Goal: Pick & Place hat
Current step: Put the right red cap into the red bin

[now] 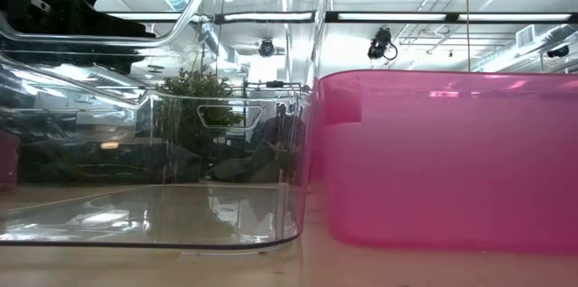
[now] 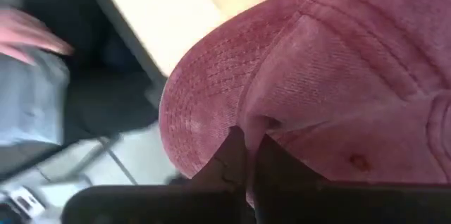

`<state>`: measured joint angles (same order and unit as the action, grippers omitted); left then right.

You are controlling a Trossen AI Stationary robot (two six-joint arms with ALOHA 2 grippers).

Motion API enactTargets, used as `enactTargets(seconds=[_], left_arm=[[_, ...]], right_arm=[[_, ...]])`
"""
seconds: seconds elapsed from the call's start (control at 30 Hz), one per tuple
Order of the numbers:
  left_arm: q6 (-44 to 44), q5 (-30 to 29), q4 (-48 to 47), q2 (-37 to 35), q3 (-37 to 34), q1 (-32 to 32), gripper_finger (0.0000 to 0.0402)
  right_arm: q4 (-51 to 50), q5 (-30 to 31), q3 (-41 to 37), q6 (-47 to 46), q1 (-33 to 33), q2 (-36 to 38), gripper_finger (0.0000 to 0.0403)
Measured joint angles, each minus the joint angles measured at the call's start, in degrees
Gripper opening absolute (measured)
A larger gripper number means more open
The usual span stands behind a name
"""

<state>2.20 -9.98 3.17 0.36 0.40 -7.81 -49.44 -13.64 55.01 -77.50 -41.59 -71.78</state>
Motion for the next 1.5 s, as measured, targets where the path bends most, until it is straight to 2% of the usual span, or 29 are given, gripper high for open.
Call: enactTargets(seconds=[0.1, 0.2, 0.37, 0.5, 0.7, 0.9, 1.3, 1.5], left_arm=[[0.0, 0.0, 0.0, 0.0, 0.0, 0.0, 0.0135], [0.0, 0.0, 0.0, 0.0, 0.0, 0.0, 0.0135], [0.0, 0.0, 0.0, 0.0, 0.0, 0.0, 0.0135], [0.0, 0.0, 0.0, 0.0, 0.0, 0.0, 0.0135], [0.0, 0.0, 0.0, 0.0, 0.0, 0.0, 0.0135], [0.0, 0.0, 0.0, 0.0, 0.0, 0.0, 0.0135], [0.0, 0.0, 0.0, 0.0, 0.0, 0.0, 0.0135], [0.0, 0.0, 0.0, 0.0, 0.0, 0.0, 0.0135]], right_arm=[[1.0, 5.1, 2.6, 1.1, 3.1, 2.1, 0.0001], [4.3, 11.3, 4.7, 6.8, 6.8, 2.5, 0.0001], [17.5, 13.5, 5.3, 22.3, 13.5, 0.5, 0.0001], [23.8, 8.0, 5.3, 31.3, 19.1, -3.5, 0.0], [20.9, -4.0, 5.3, 33.1, 23.9, -11.4, 0.0], [25.0, -9.6, 5.3, 34.6, 25.5, -17.5, 0.0001], [26.4, -9.8, 5.3, 37.7, 27.7, -22.5, 0.0025], [26.8, -11.9, 5.3, 38.1, 28.3, -22.5, 0.0085]])
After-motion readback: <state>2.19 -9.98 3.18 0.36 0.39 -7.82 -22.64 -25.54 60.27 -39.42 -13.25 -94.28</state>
